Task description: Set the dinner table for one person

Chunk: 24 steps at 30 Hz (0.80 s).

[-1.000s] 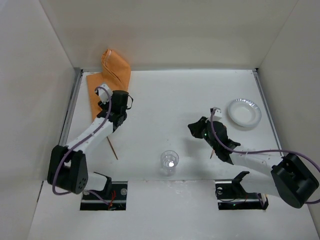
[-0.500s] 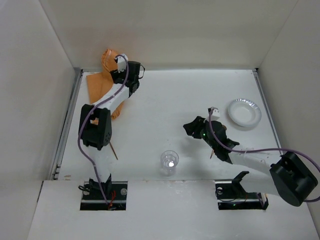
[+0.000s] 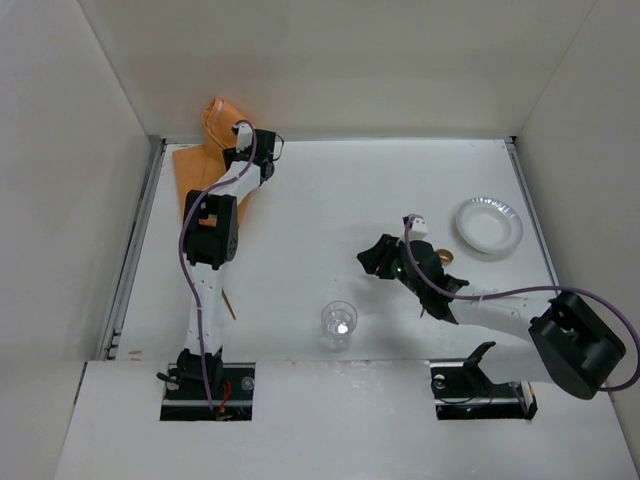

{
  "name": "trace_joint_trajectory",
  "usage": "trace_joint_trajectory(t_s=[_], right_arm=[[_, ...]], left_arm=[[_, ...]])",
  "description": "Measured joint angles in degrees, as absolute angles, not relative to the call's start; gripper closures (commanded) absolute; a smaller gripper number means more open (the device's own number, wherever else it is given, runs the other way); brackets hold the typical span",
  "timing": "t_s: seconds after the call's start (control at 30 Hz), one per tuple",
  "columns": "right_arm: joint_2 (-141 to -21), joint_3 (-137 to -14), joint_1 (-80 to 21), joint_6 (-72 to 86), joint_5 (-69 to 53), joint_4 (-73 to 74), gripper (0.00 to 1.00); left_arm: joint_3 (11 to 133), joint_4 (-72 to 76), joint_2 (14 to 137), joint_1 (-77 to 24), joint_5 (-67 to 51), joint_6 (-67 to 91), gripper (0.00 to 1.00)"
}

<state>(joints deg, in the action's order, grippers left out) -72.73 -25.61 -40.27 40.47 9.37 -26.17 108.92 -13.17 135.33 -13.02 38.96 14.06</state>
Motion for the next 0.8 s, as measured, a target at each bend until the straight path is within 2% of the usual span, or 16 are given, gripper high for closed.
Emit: trace_joint_trajectory(t_s=[0.1,0.23,0.37,0.53,0.8], right_arm=[[-73.01,-25.78,-40.64,40.27,9.34,-26.20,0.48],[-73.19,-25.85,-40.97,40.25,9.26,-26.17,0.48],[-73.23,-25.85,-40.95,40.03,9.26,-26.17,0.48],[-73.30,-25.85,-40.95,39.83,9.21,-26.17,0.48],[-73.30,-25.85,-40.38,39.83,9.21,-26.15,0.47]], left_arm=[[109.65,-13.21,136.38,-12.64,38.33,13.96,0.53],[109.65,-12.93,136.38,-12.75,37.65,13.98,0.76],[109.51,-12.51,136.33,-12.75,37.45,14.02,0.88],[106.91,-10.72,134.69,-12.73,36.93,14.02,0.96],[97.76,-6.50,126.43,-13.06,31.66,15.07,0.98]])
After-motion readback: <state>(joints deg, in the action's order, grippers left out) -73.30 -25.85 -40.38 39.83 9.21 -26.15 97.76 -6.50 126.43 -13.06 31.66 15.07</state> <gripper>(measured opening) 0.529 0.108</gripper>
